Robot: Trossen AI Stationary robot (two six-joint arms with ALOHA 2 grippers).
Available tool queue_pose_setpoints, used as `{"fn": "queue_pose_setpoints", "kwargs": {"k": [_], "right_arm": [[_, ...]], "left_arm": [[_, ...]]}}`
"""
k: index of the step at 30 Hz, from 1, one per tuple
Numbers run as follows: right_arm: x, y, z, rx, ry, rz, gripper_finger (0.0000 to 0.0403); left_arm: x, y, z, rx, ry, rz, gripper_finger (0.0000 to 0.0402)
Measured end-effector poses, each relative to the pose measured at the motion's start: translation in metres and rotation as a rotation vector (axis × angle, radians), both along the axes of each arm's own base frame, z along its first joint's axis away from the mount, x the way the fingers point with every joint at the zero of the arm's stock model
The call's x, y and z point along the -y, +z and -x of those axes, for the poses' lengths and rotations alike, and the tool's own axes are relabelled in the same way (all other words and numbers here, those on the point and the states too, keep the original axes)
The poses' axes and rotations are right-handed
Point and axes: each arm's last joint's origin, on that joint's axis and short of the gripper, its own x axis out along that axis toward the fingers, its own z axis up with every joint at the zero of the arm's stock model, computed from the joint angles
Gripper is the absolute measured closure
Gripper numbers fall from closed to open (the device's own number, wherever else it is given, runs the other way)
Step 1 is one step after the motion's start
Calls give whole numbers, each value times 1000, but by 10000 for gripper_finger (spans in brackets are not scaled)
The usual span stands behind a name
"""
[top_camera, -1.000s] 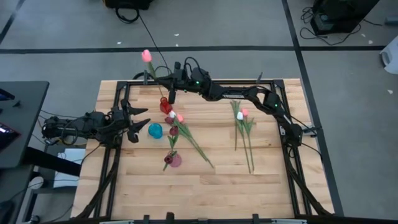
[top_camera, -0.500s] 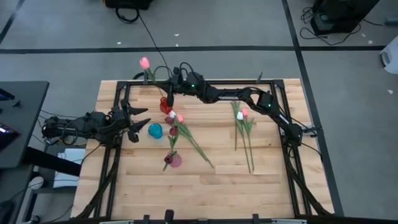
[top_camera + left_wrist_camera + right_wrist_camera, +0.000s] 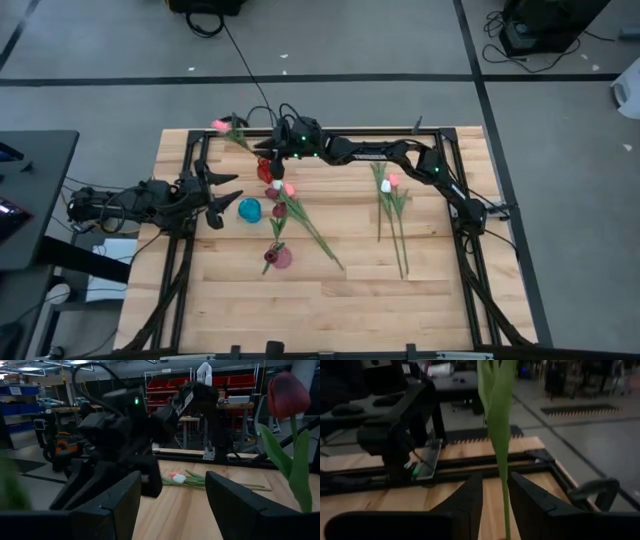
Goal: Sort flowers into vase by color
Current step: Put the middle pink tulip into the red vase, then put the right pink tulip into the red vase
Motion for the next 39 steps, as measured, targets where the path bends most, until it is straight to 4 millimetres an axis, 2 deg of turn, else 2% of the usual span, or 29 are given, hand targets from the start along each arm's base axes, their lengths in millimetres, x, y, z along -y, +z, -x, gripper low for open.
{"fn": "queue_pose_setpoints", "kwargs": {"k": [11,18,24,30,35,39], "right_arm": [[-15,53,38,-296,-58,25,292],[-40,67,52,-456,-143,85,292],[-50,57,61,-636,-218,84,292],[-66,41,74,-708,-304,80,292],[-81,47,104,-647,-404,107,293],[-90,41,136,-582,-445,77,293]], "left_arm": [[-1,0,0,-8,21,-19,175],[-1,-2,0,-27,21,-19,175],[-1,-4,0,-34,22,11,175],[-1,-8,0,-58,22,50,175],[-1,-10,0,-72,34,69,175],[-1,-10,0,-70,35,75,175]]}}
